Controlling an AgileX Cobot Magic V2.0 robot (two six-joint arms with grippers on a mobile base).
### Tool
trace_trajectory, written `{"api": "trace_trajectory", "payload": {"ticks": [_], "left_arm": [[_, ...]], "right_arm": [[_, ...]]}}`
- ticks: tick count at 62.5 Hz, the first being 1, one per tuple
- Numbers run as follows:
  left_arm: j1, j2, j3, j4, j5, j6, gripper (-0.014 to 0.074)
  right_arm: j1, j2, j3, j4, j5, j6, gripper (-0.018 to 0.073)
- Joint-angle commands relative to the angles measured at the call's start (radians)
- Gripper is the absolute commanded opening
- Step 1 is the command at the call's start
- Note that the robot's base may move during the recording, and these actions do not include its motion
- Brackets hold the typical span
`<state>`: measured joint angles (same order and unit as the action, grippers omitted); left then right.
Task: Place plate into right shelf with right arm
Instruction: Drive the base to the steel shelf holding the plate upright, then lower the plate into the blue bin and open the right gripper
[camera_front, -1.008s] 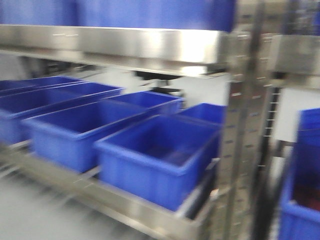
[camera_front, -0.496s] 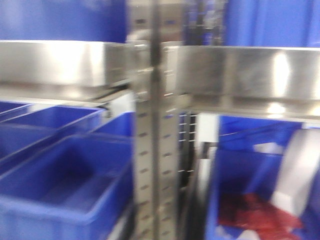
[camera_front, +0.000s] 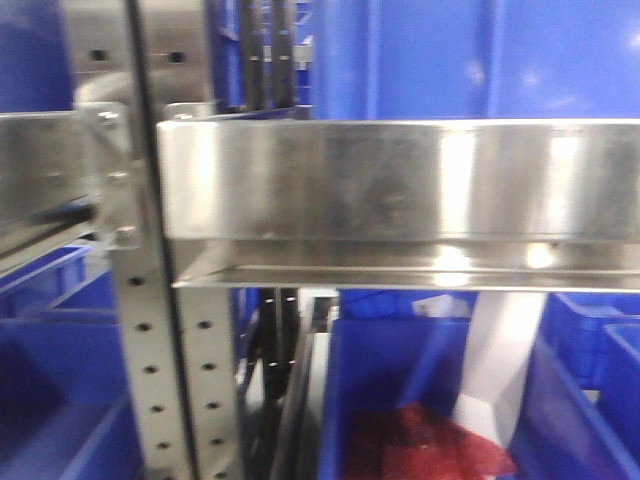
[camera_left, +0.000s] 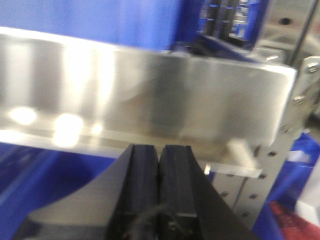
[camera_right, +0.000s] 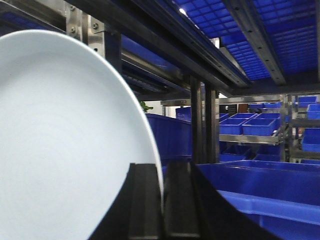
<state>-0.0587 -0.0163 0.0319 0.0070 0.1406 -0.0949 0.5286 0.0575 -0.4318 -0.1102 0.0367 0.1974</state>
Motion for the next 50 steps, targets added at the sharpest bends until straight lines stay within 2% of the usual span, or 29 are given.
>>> {"api": "trace_trajectory", "payload": {"ticks": [1, 50], "left_arm": [[-0.002, -0.006, 0.009, 0.0, -0.09, -0.006, -0.0047], [-0.002, -0.006, 0.009, 0.0, -0.09, -0.006, -0.0047]], "right_arm": [[-0.005, 0.018, -0.027, -0.004, -0.089, -0.005, 0.0054], [-0.005, 0.018, -0.027, -0.003, -0.106, -0.005, 0.0054]]}}
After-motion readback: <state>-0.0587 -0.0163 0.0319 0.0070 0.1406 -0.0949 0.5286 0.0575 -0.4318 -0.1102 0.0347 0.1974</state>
